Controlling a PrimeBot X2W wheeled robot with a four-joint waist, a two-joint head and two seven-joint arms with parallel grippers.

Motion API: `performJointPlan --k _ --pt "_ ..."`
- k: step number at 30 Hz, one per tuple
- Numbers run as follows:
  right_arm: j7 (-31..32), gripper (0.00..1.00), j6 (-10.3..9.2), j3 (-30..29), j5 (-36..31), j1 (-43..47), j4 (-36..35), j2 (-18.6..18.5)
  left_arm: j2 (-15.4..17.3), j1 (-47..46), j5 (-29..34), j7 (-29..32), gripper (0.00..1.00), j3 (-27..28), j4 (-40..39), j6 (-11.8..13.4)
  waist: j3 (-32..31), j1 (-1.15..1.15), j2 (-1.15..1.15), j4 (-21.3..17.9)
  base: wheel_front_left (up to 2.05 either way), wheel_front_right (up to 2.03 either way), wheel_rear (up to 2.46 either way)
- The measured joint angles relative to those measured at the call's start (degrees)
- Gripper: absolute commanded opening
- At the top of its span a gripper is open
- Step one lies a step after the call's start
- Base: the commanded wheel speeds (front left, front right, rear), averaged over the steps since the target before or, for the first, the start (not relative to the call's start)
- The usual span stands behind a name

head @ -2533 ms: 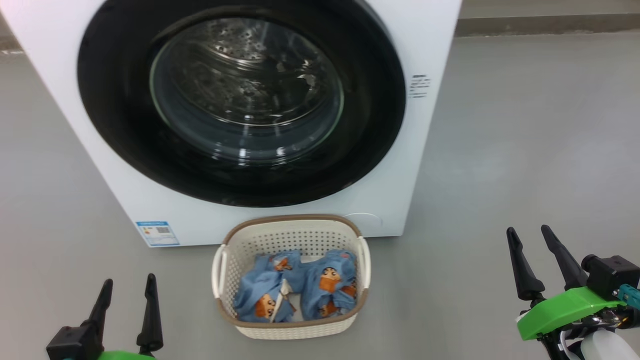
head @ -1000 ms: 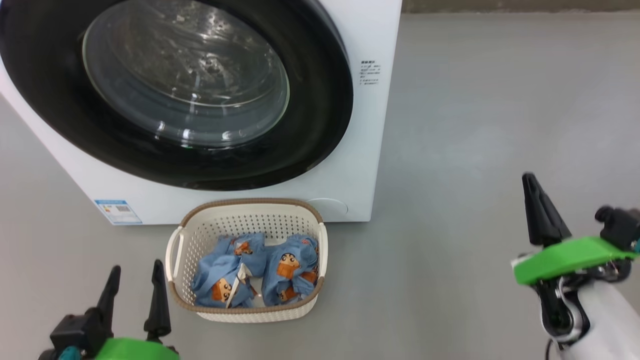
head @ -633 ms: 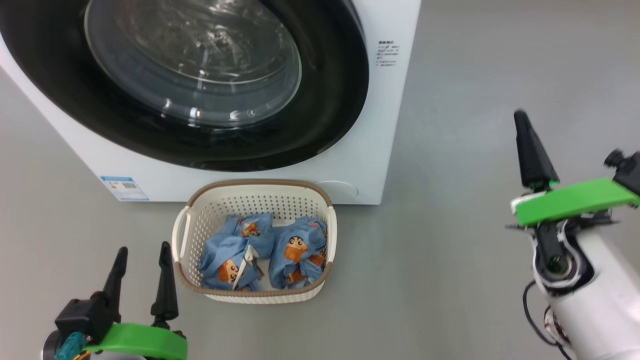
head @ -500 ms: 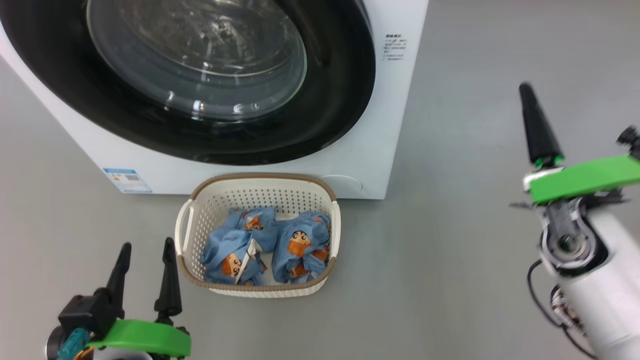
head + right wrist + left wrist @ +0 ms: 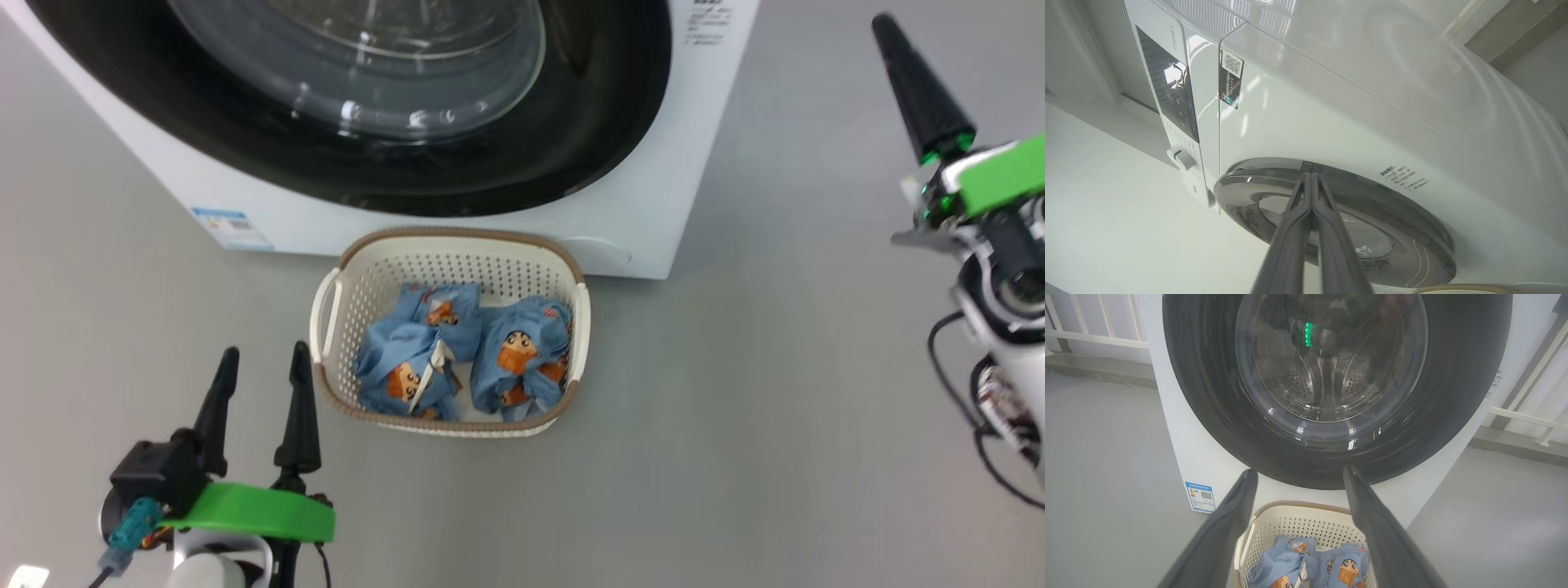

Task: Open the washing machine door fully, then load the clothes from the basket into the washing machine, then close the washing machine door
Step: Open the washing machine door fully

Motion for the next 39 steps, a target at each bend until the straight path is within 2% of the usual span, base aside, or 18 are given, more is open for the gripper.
performJointPlan --k 2,9,18,26,39 --pt "3.11 0.0 0.0 -1.05 2.59 -1.38 0.63 -0.22 -0.02 -0.64 -0.27 0.0 1.0 -0.66 -0.29 -0.02 0.95 0.0 0.0 0.62 0.0 0.0 0.0" --pt "13.84 0.0 -0.01 -4.91 5.5 -7.21 2.87 -2.35 -0.36 -3.15 -1.25 -0.01 1.0 -2.68 -1.02 -0.02 4.99 0.0 0.0 3.42 0.0 0.0 0.0" --pt "26.03 0.0 -0.01 -4.91 5.43 -12.15 5.92 -3.54 -0.55 -6.02 -2.2 -0.01 1.0 -3.77 -1.62 -0.02 9.68 0.0 0.0 6.02 0.0 0.0 0.0" --pt "30.15 0.0 -0.01 -4.94 4.2 -16.26 7.25 -2.78 -0.71 -7.78 -4.49 -0.01 1.0 -5.49 -2.03 -0.02 13.06 0.0 0.0 7.45 0.0 0.0 0.0" --pt "30.87 0.0 -0.01 -5.0 0.54 -21.69 8.81 -1.45 -0.93 -9.65 -6.21 -0.01 1.0 -6.49 -2.89 -0.02 17.53 0.0 0.0 9.52 0.0 0.0 0.0"
